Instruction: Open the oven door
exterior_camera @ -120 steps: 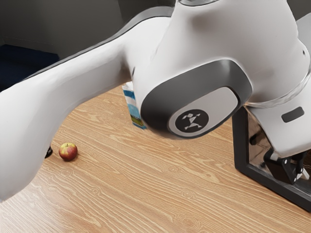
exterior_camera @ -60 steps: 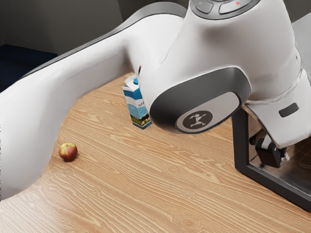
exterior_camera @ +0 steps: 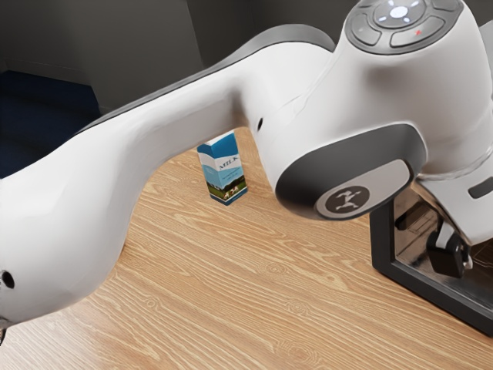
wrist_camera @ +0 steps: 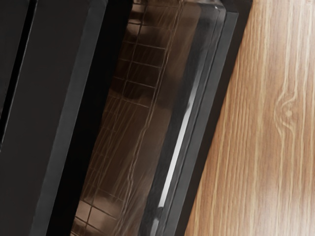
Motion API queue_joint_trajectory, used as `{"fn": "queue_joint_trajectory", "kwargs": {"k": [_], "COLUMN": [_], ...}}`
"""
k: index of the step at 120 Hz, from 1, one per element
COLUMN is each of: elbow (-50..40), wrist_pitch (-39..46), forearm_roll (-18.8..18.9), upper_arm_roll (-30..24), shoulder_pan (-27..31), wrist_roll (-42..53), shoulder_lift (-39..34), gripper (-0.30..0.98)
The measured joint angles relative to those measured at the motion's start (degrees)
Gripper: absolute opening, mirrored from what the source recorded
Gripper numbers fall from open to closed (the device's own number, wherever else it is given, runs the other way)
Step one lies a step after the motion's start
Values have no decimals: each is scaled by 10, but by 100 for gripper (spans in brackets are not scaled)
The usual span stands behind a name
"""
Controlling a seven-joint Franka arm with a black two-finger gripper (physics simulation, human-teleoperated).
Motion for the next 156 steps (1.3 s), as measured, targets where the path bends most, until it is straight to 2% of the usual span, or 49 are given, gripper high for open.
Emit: {"fn": "queue_joint_trajectory", "kwargs": {"k": [37, 102, 108, 113, 117, 120, 123, 126, 130, 133, 137, 141, 147, 156], "elbow": [22, 7, -98, -285, -450, -532, -545, -475, -341, -240, -157, -113, -80, -65], "wrist_pitch": [7, 44, 45, 65, 77, 68, 44, 20, -20, -53, -88, -114, -144, -175], "forearm_roll": [-1, -3, -2, -2, -2, -3, -2, 6, 3, -16, -51, -79, -108, -142], "upper_arm_roll": [-2, -2, -1, -5, -34, -70, -82, -27, 97, 217, 370, 471, 552, 606], "shoulder_pan": [-10, -13, -12, -12, -7, -89, -179, -220, -214, -208, -205, -203, -199, -197], "wrist_roll": [-10, -20, -20, -21, -22, -24, -26, -29, -41, -53, -69, -86, -110, -143], "shoulder_lift": [12, 33, -36, -177, -344, -468, -577, -641, -642, -590, -514, -448, -355, -239], "gripper": [69, 71, 70, 59, 60, 62, 63, 64, 65, 66, 66, 66, 66, 67]}}
